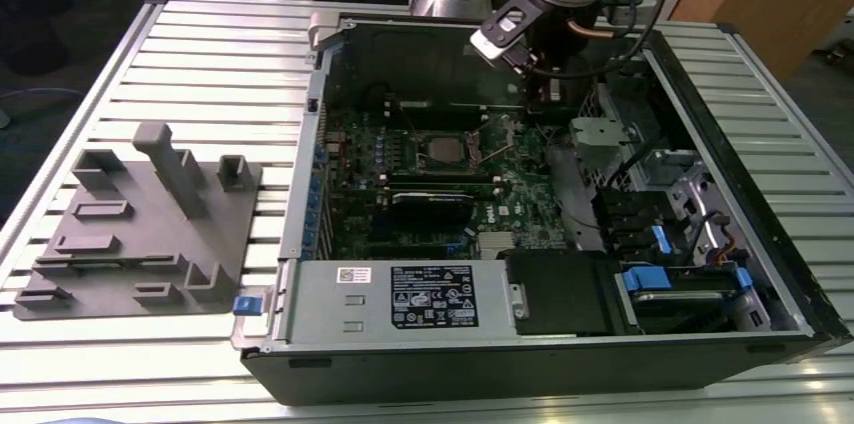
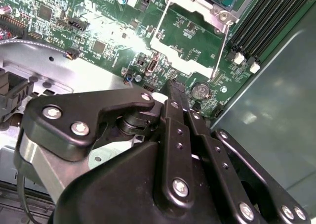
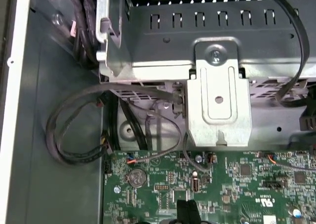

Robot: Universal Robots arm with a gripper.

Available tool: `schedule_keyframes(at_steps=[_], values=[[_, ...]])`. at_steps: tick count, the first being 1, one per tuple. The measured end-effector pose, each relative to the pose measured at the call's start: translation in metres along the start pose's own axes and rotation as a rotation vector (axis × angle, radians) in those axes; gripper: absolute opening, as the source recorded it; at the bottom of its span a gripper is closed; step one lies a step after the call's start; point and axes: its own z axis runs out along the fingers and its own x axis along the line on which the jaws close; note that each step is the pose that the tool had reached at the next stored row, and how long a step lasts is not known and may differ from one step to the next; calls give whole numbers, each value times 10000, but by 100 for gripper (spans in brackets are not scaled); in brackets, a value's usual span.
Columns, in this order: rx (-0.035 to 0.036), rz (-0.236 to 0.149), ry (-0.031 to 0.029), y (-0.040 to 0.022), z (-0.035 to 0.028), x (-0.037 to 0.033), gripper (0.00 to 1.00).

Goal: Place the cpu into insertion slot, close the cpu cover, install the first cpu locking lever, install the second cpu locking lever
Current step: 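Close the cpu cover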

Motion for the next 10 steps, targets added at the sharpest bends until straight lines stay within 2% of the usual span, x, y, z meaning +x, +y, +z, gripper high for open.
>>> schedule_keyframes(at_steps=[4,10], values=[[11,0,-1,42,14,2,11],[19,11,-6,40,116,3,11]])
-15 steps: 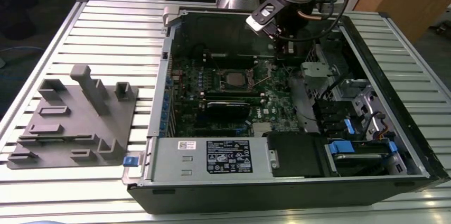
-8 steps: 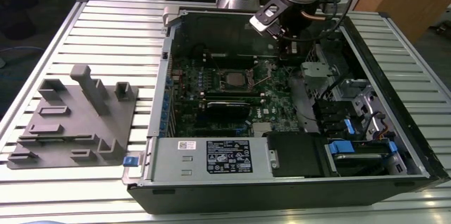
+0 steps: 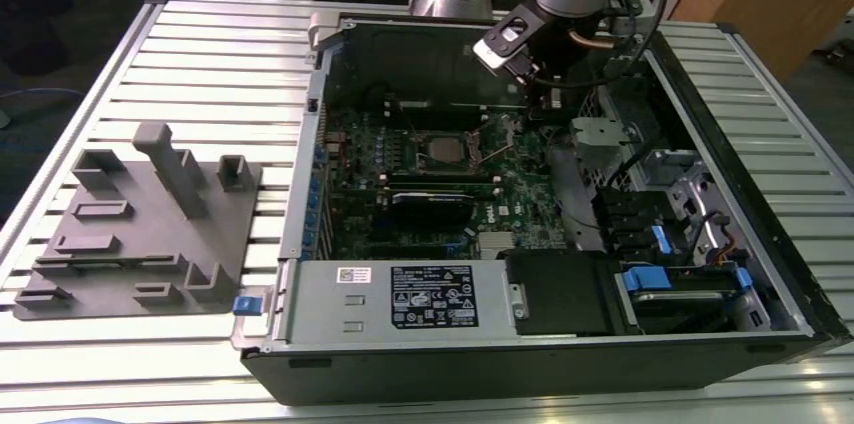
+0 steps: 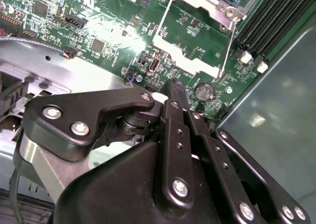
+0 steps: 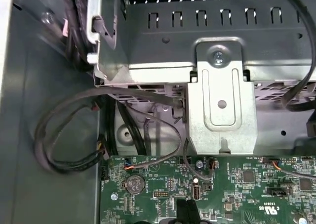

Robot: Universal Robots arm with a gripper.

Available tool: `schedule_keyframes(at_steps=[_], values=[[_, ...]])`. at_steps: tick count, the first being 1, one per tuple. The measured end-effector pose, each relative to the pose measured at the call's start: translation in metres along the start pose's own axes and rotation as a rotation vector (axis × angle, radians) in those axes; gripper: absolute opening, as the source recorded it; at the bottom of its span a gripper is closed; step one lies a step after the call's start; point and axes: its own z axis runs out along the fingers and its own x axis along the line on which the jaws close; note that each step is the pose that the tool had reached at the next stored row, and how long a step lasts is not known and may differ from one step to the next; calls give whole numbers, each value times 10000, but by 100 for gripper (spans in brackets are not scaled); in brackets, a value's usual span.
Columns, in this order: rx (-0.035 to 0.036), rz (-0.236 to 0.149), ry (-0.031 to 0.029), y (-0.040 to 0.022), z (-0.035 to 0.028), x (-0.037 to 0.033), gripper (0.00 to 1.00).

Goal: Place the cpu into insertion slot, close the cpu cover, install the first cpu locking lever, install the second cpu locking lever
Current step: 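Close the cpu cover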

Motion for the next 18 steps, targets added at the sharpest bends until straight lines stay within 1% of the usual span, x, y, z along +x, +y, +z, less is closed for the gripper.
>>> schedule_keyframes(at_steps=[3,7,9,15,18], values=[[1,5,-5,-2,26,0,11],[2,5,-7,-2,26,0,11],[0,5,-4,-15,26,0,11],[-8,22,-7,-178,19,-8,11],[-27,28,-6,-266,13,-12,11]])
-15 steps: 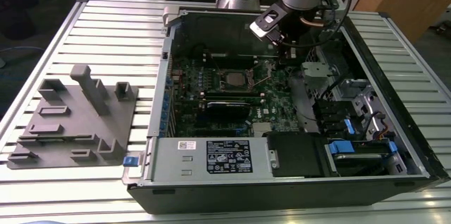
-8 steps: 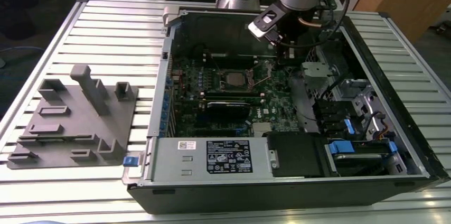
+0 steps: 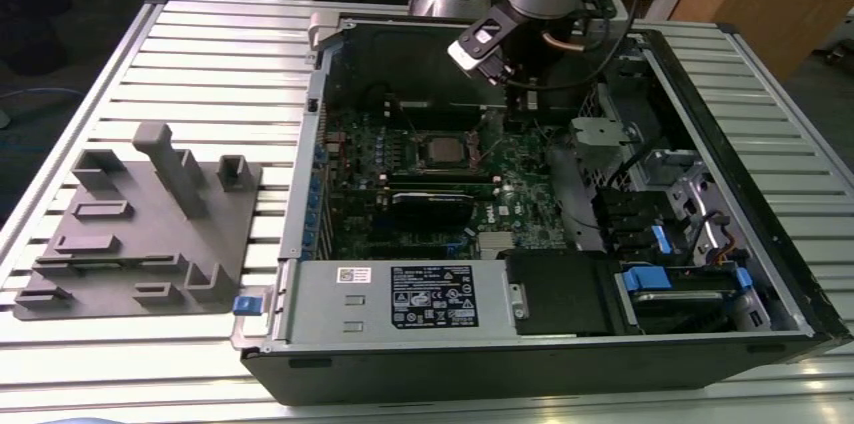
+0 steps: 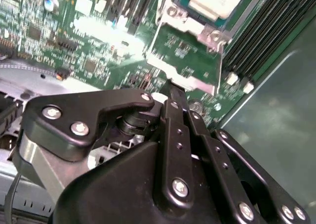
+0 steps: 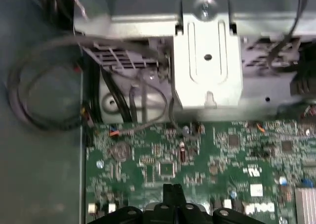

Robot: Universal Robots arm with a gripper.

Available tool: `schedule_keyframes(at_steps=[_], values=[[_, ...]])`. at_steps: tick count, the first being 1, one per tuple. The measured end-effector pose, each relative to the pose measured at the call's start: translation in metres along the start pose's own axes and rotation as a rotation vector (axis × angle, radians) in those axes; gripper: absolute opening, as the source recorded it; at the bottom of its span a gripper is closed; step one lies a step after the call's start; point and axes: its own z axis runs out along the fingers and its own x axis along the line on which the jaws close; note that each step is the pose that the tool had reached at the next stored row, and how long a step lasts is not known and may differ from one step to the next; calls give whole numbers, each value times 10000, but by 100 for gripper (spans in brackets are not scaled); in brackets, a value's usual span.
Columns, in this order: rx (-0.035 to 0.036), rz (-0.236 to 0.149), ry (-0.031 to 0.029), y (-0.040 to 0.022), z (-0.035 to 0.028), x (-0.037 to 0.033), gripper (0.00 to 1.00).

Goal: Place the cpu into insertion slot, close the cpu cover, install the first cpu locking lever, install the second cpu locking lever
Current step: 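Close the cpu cover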

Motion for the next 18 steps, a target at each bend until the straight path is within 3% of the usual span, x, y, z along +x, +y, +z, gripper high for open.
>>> schedule_keyframes(at_steps=[10,18], values=[[-141,13,6,-441,-31,-21,11],[-150,13,7,-466,-32,-22,11]])
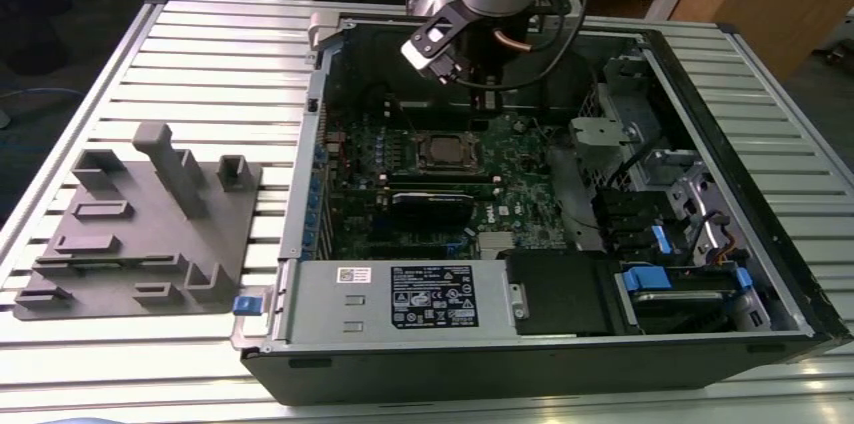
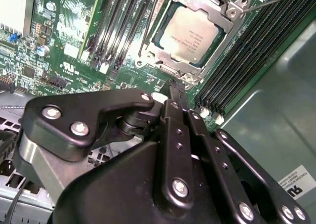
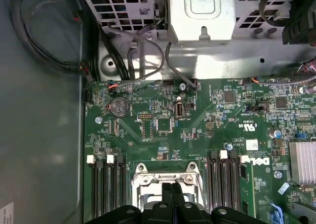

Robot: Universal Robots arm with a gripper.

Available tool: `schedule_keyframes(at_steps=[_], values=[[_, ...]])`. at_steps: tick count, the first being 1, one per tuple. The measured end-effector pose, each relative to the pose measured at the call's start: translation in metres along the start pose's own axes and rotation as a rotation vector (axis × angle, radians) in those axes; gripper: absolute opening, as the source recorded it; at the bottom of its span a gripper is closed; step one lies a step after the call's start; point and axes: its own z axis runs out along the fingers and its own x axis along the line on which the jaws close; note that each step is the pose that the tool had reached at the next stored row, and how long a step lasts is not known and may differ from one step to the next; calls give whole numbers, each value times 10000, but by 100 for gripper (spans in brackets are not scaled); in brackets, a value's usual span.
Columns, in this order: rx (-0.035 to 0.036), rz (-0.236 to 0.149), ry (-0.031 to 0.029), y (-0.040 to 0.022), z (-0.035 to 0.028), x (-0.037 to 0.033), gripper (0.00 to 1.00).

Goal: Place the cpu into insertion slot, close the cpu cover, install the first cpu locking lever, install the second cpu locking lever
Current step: 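Close the cpu cover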

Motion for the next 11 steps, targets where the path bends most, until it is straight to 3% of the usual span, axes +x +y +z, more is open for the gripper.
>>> schedule_keyframes(at_steps=[5,11], values=[[0,2,1,-18,-1,-1,11],[-4,1,3,-225,-1,-10,11]])
